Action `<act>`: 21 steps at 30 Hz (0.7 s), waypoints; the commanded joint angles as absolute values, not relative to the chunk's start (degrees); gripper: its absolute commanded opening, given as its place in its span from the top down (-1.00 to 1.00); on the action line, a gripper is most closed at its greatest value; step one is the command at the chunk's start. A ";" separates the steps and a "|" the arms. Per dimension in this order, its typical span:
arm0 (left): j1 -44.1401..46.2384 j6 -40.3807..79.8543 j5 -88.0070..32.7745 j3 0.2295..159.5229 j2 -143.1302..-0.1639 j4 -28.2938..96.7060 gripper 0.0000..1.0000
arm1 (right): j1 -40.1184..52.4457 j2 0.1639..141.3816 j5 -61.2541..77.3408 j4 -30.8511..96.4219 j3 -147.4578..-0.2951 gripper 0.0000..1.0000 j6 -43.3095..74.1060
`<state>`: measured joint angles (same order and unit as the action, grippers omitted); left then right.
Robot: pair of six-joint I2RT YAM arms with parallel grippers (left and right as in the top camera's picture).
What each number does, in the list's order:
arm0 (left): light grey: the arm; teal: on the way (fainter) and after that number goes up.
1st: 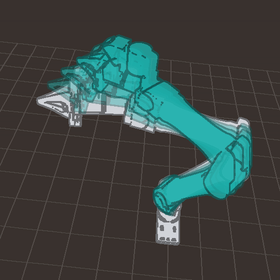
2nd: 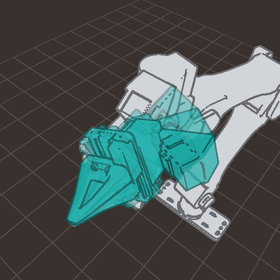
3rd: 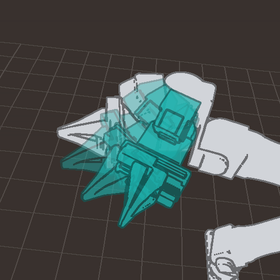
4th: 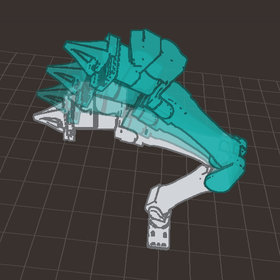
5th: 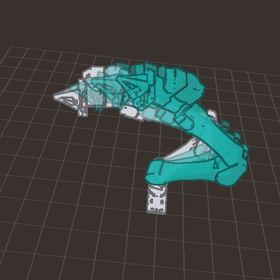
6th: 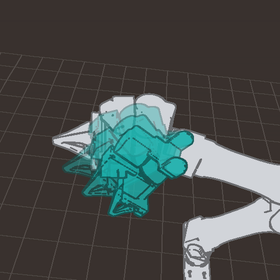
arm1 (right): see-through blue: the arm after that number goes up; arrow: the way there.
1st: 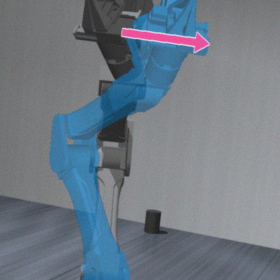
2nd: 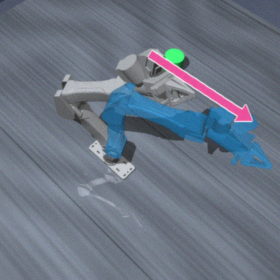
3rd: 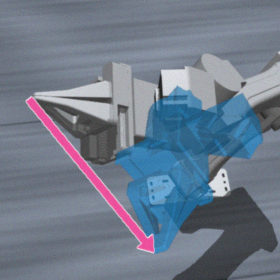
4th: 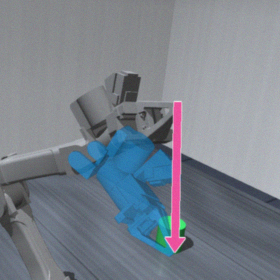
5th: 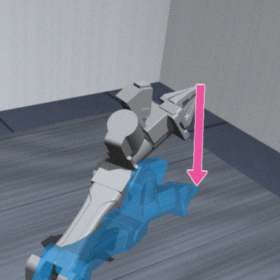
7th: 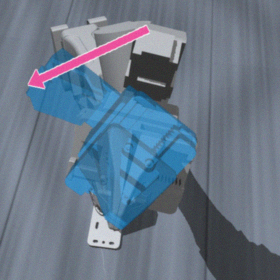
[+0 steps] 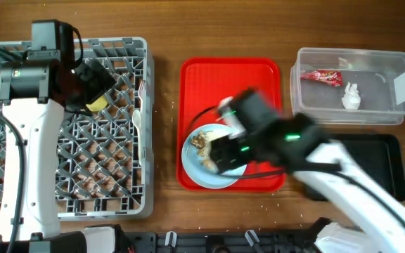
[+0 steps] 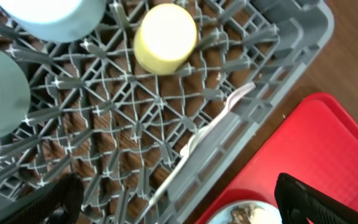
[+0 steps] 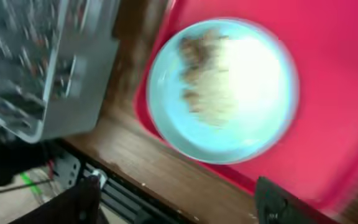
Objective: Sort waste into correct bins and load items into the dishwasher rack
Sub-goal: 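Move the right gripper to the light blue plate and grip its rim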
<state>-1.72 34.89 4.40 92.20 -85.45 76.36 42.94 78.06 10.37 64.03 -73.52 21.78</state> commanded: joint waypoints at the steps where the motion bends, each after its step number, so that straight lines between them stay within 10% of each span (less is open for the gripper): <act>1: -3.22 35.62 4.23 92.47 -85.54 76.40 -1.00 | 54.81 89.93 -5.15 59.16 -72.36 -0.60 26.00; 7: -5.89 35.64 7.16 92.47 -86.61 76.38 -1.00 | 58.87 104.79 -5.89 53.12 -73.06 -0.11 28.40; 21: -5.91 36.49 7.14 90.00 -92.53 75.29 -1.00 | 66.15 107.44 -11.57 46.26 -72.86 0.26 29.98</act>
<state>-5.63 35.51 6.20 90.30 -92.33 75.42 66.54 106.06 -8.10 46.06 -72.47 28.71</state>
